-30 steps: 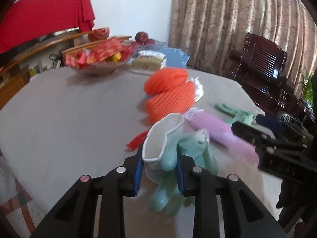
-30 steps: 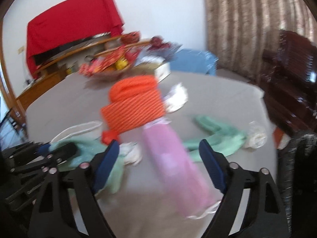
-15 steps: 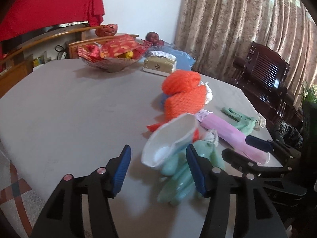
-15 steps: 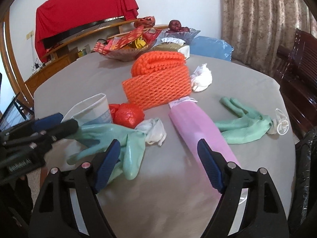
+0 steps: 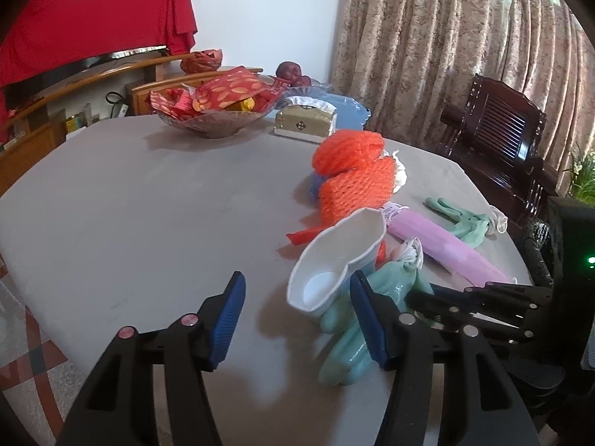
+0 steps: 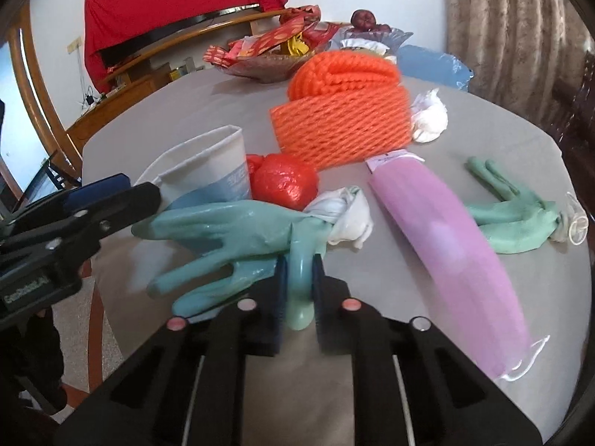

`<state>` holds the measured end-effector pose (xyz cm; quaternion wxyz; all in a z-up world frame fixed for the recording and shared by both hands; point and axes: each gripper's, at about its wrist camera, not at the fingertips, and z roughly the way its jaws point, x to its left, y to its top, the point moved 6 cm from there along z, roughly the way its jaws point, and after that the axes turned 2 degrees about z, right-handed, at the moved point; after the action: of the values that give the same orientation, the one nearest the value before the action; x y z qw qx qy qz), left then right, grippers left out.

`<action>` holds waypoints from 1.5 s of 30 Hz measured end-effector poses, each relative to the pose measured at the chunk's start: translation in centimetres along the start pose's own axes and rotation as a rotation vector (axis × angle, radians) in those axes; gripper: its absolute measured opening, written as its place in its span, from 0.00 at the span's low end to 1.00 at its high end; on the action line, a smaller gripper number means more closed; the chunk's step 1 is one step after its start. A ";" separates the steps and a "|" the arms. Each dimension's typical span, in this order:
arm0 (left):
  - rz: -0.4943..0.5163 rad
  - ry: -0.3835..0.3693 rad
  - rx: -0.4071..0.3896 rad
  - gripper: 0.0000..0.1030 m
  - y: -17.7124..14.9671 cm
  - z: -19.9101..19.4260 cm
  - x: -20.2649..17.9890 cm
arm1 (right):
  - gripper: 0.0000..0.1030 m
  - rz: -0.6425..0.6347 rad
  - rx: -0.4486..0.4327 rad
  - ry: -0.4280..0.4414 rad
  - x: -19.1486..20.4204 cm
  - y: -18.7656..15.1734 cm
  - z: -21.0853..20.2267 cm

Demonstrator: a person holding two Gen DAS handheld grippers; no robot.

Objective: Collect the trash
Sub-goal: 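Grasp the green rubber glove with the right gripper and lift it, then drop the glove into the bin with the right gripper while the left gripper drops the cup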

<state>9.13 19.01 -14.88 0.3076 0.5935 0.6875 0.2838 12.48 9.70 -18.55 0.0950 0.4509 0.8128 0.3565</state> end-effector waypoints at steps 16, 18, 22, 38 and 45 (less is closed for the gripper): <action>0.031 -0.057 -0.019 0.19 1.3 -0.5 -2.8 | 0.03 0.016 -0.171 -0.083 -3.8 3.5 -8.6; 0.035 -0.054 -0.028 0.19 1.9 -1.0 -3.2 | 0.03 0.025 -0.194 -0.098 -4.7 3.7 -10.0; 0.058 -0.063 -0.053 0.18 3.2 -2.0 -4.7 | 0.03 0.043 -0.232 -0.125 -6.3 3.8 -12.5; 0.241 -0.274 -0.121 0.19 6.0 -3.2 -19.6 | 0.03 0.163 -0.355 -0.322 -15.2 1.4 -23.0; 0.307 -0.388 -0.136 0.18 6.1 -3.0 -26.8 | 0.03 0.221 -0.367 -0.431 -19.5 -1.4 -26.7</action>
<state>13.61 -6.77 -5.98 0.4262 0.7122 0.4969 0.2535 10.06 -19.57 -3.31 0.3059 0.5770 0.6419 0.4018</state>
